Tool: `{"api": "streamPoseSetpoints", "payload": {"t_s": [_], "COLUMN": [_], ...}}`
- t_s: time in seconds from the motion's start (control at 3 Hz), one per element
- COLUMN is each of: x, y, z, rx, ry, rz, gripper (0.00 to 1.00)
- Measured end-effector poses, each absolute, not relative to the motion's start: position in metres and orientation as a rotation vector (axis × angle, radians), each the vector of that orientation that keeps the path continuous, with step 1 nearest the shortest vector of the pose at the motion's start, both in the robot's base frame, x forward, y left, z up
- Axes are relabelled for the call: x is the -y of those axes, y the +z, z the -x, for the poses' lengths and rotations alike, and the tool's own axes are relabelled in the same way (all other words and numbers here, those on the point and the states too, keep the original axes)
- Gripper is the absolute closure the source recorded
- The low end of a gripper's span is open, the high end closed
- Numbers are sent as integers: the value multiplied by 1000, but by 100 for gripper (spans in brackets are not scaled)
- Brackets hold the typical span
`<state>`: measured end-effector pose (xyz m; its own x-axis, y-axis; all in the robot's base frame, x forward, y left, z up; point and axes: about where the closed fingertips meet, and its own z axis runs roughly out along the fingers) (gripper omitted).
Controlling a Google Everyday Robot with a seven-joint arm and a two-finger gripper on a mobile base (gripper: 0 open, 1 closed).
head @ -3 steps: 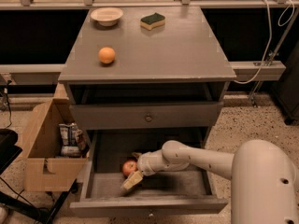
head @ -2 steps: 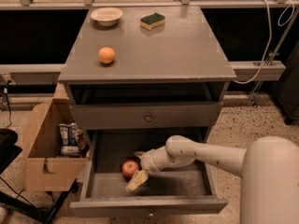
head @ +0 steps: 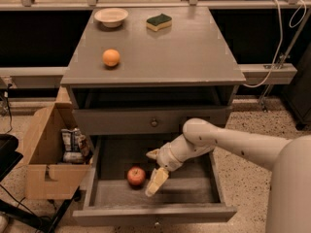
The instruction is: Place apple into middle drawer
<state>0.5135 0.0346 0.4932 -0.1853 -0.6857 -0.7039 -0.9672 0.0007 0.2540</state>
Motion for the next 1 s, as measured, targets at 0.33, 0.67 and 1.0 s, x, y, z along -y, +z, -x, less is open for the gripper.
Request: {"api": "streamPoseSetpoints", "payload": {"t_s": [0.33,0.67,1.0], "x": [3,29,29], "y": [564,604,609], "z": [-501,-501,-502], "rx": [-1997,-2073,-2073], "ry": [1041,950,939], "rz": [1780,1733,1732], "gripper": [0,0,0]}}
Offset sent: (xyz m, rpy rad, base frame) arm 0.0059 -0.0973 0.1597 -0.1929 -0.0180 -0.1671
